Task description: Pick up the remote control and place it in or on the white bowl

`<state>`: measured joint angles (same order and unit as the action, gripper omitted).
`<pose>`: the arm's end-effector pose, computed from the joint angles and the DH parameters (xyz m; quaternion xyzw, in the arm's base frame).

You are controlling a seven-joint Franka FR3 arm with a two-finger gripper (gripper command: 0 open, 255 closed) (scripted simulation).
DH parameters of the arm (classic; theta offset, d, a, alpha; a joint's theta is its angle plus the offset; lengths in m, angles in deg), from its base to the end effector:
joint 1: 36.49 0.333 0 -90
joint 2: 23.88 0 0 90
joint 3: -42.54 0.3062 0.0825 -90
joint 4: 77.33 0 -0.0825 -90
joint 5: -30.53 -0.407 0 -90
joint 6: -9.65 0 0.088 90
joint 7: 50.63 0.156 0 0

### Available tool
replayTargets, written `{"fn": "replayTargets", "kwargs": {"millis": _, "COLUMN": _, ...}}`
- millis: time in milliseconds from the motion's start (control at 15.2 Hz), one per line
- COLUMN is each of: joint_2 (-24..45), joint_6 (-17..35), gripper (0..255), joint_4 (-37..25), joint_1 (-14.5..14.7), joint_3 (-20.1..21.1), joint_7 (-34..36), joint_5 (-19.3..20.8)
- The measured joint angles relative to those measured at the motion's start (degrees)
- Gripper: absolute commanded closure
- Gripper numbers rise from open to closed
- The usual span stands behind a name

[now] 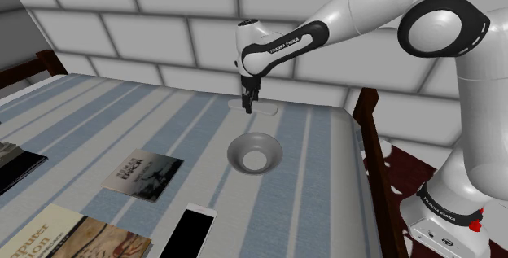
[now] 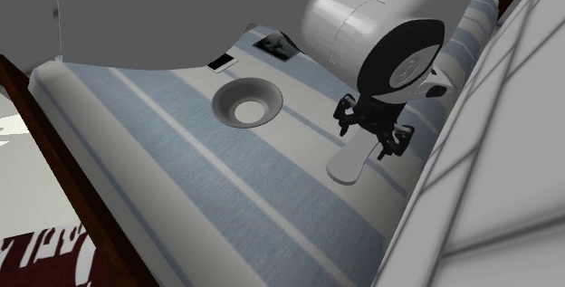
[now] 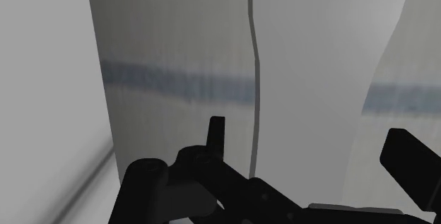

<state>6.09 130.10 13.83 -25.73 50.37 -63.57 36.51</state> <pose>0.6708 0.2074 0.2630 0.9574 0.2887 -0.0026 0.0109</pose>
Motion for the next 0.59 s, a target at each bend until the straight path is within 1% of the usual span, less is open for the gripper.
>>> {"fn": "replayTargets", "kwargs": {"millis": 330, "joint_2": 0.2, "joint_6": 0.2, "gripper": 0, "joint_4": 0.0, "joint_1": 0.0, "joint_3": 0.0, "joint_7": 0.0, "joint_5": 0.0}}
{"fn": "replayTargets", "kwargs": {"millis": 396, "joint_2": 0.2, "joint_6": 0.2, "gripper": 255, "joint_4": 0.0, "joint_1": 0.0, "joint_3": 0.0, "joint_7": 0.0, "joint_5": 0.0}}
{"fn": "replayTargets", "kwargs": {"millis": 594, "joint_2": 0.2, "joint_6": 0.2, "gripper": 255, "joint_4": 0.0, "joint_1": 0.0, "joint_3": 0.0, "joint_7": 0.0, "joint_5": 0.0}}
